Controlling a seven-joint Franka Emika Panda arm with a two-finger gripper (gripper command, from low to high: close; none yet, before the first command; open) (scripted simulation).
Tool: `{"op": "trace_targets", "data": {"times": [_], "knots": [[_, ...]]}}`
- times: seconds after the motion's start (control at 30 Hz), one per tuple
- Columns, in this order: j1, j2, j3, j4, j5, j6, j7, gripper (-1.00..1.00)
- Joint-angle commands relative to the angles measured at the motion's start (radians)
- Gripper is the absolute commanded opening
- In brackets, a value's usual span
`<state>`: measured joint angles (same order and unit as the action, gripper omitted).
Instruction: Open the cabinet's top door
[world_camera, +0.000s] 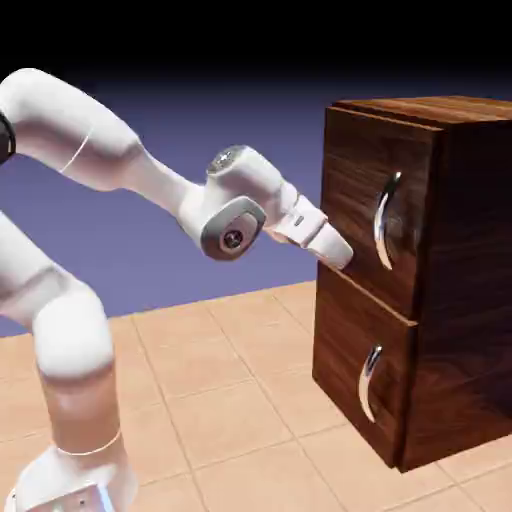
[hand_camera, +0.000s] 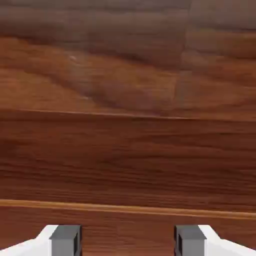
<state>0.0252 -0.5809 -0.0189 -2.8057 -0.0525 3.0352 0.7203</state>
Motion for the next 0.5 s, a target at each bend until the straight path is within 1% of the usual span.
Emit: {"op": "trace_targets", "data": {"times": [0.0, 0.47], "knots": [[0.011, -0.009, -0.016, 0.004, -0.044, -0.002, -0.017, 0.0], [0.164, -0.136, -0.234, 0.053, -0.652, -0.023, -0.257, 0.0]]}}
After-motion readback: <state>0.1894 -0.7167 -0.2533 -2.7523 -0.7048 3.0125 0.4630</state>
